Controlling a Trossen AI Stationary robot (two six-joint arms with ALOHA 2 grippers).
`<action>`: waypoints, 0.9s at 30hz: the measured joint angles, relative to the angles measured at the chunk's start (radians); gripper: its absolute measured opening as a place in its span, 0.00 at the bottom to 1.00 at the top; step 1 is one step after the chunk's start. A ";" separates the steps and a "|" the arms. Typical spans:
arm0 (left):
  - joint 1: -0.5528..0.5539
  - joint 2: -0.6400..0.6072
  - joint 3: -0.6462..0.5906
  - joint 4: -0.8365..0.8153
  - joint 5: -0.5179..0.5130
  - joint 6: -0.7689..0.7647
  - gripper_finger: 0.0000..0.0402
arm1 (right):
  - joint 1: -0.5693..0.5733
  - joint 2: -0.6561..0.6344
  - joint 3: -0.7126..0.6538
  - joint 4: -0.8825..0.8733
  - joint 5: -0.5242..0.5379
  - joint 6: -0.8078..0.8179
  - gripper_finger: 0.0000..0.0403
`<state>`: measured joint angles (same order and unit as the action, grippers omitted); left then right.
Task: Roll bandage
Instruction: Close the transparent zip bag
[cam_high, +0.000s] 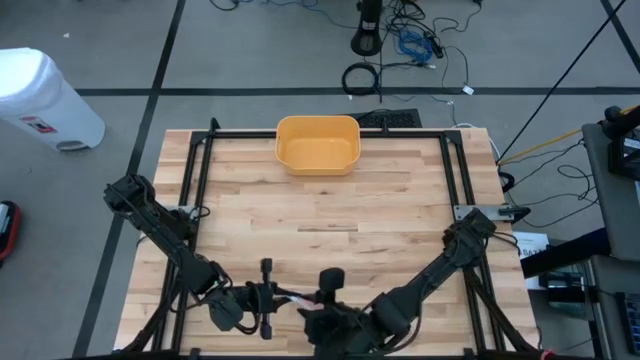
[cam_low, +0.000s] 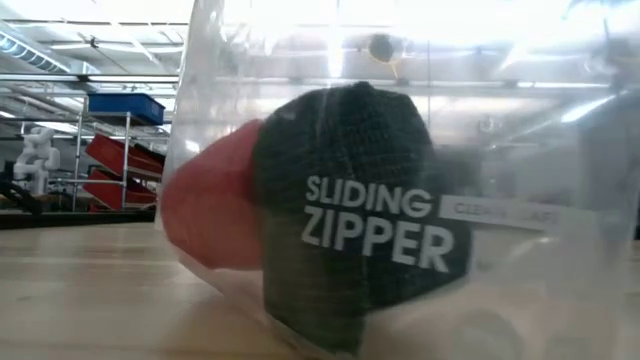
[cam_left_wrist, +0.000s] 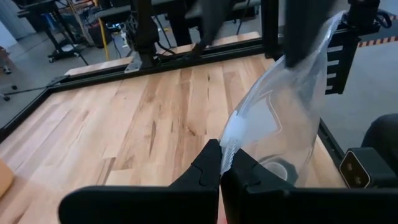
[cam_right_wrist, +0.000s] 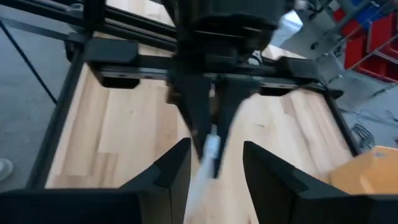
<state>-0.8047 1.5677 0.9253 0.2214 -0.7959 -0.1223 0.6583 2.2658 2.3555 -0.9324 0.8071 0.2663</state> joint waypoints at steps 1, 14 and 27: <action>0.000 0.000 0.000 0.000 0.000 0.000 0.00 | -0.005 0.007 0.000 0.015 -0.006 -0.006 0.33; -0.001 0.000 0.000 0.000 0.000 0.000 0.00 | -0.045 0.030 0.000 0.055 -0.105 -0.022 0.33; -0.001 0.000 0.000 0.002 0.000 0.001 0.00 | -0.058 0.038 0.001 0.022 -0.098 -0.017 0.31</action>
<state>-0.8055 1.5677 0.9253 0.2230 -0.7963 -0.1215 0.6004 2.3042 2.3562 -0.9108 0.7086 0.2497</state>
